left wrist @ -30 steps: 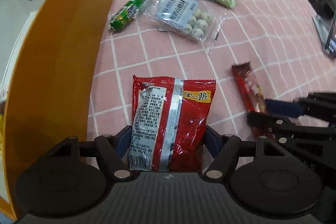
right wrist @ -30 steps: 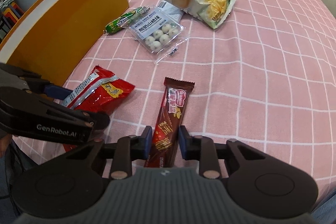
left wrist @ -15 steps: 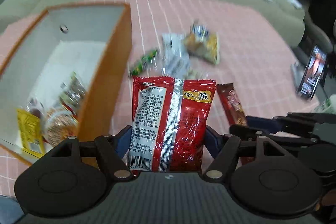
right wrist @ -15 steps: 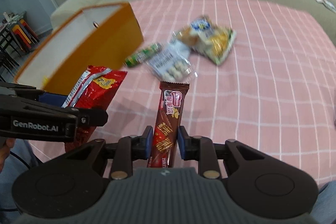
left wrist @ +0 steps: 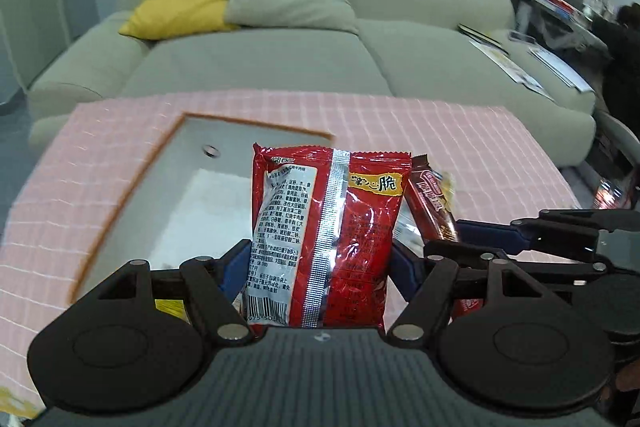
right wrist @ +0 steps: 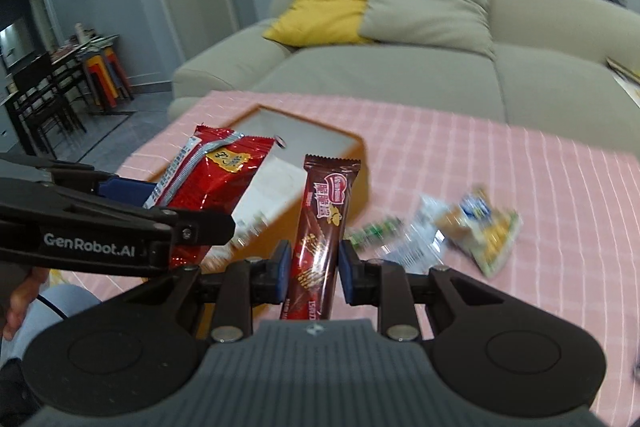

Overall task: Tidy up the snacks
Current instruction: 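Lift the red chip bag and chocolate bar and carry both over the box, then lower the red bag and chocolate bar into the box and open both grippers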

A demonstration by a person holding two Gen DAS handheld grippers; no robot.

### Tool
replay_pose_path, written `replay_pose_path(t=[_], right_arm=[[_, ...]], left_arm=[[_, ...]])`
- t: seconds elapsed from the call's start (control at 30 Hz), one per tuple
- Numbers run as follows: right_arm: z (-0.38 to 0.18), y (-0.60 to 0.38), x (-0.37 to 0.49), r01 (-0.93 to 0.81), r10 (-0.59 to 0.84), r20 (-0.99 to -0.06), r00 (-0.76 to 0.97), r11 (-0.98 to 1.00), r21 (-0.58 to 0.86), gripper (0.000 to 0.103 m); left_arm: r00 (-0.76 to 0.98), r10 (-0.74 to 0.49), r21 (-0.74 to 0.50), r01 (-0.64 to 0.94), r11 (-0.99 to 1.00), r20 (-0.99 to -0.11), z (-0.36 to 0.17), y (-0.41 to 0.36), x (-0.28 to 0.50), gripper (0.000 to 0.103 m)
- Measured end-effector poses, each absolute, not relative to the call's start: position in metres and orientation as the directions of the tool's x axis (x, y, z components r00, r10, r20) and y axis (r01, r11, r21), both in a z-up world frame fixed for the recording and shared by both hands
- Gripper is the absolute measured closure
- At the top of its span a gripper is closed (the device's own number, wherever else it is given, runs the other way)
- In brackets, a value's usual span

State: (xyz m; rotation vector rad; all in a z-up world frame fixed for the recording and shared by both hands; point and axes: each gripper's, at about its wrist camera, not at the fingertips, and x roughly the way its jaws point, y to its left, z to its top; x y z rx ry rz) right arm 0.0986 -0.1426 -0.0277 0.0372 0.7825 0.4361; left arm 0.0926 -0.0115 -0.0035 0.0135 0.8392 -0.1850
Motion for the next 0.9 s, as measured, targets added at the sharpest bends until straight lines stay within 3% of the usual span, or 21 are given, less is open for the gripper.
replay_pose_path(t=[0.37, 0.9], right_arm=[[-0.026, -0.068, 0.158, -0.495, 0.444, -0.690, 0.572, 0.857, 0.141, 0.081], [-0.100, 0.006, 0.227, -0.605, 0.315, -0.835, 0.451, 0.796, -0.026, 0.081]], left_arm=[[0.641, -0.038, 0.016, 0.079, 0.997, -0.767, -0.006, 0.041, 0.133, 0.021], [0.443, 0.041, 0.068, 0.044, 0.997, -0.896, -0.080, 0.078, 0.191, 0.021]])
